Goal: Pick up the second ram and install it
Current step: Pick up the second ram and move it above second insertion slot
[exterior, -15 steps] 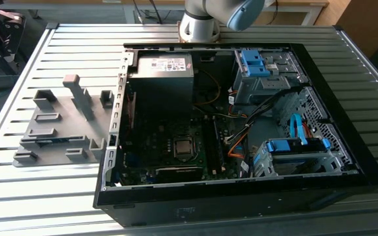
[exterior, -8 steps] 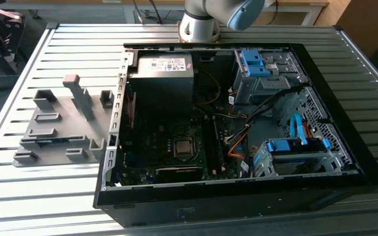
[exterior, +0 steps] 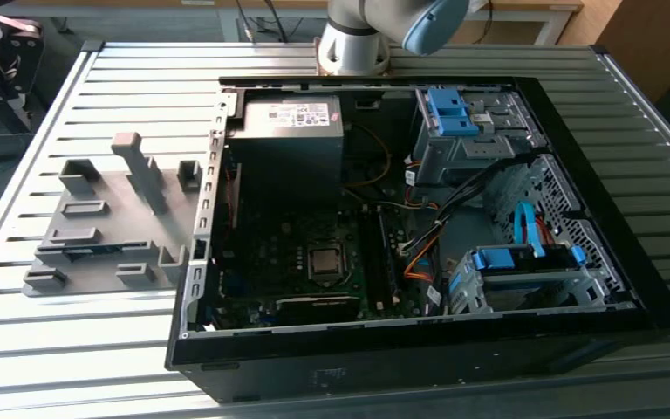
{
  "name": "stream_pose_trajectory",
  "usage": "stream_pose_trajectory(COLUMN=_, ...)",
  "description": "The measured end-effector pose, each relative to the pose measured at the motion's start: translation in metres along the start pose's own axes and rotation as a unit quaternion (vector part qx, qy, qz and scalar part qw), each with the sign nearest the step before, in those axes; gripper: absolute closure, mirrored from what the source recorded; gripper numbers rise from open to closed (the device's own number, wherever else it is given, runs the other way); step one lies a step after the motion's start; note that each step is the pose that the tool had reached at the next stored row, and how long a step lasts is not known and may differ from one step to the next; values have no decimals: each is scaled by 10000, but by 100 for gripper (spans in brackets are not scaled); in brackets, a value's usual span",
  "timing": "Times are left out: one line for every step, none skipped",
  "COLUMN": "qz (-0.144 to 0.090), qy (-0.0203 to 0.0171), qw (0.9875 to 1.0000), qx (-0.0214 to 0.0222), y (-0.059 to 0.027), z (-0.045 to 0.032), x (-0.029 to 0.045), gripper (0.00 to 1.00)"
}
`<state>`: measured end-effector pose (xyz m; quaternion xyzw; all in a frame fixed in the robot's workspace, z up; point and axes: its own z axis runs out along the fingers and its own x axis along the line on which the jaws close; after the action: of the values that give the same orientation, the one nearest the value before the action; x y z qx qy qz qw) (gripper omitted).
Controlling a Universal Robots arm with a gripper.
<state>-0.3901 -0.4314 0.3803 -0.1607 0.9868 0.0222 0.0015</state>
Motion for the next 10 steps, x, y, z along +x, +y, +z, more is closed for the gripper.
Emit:
stream_pose_trajectory(qz=-36, qy=1, qw=10000, qx=0, y=0, z=0, x=0, gripper=89)
stream_pose_trajectory(qz=-69, qy=3, qw=10000, qx=-1, y=0, z=0, x=0, gripper=89)
stream_pose_trajectory(qz=-95, qy=4, qw=10000, qx=-1, y=0, z=0, x=0, gripper=89)
stream_pose_trajectory(qz=-121, qy=5, qw=9999, qx=-1, y=0, z=0, x=0, gripper=89)
stream_pose_trajectory(qz=-143, qy=6, qw=9999, qx=-1, y=0, z=0, x=0, gripper=89)
stream_pose_trajectory(qz=-167, qy=7, qw=9999, qx=-2, y=0, z=0, x=0, gripper=89)
stream_pose_trajectory(qz=-190, qy=8, qw=9998, qx=-2, y=0, z=0, x=0, gripper=89)
stream_pose_trajectory(qz=-216, qy=9, qw=9998, qx=-2, y=0, z=0, x=0, gripper=89)
stream_pose_trajectory(qz=-241, qy=10, qw=9997, qx=-2, y=0, z=0, x=0, gripper=89)
stream_pose_trajectory(qz=-265, qy=12, qw=9996, qx=-3, y=0, z=0, x=0, gripper=89)
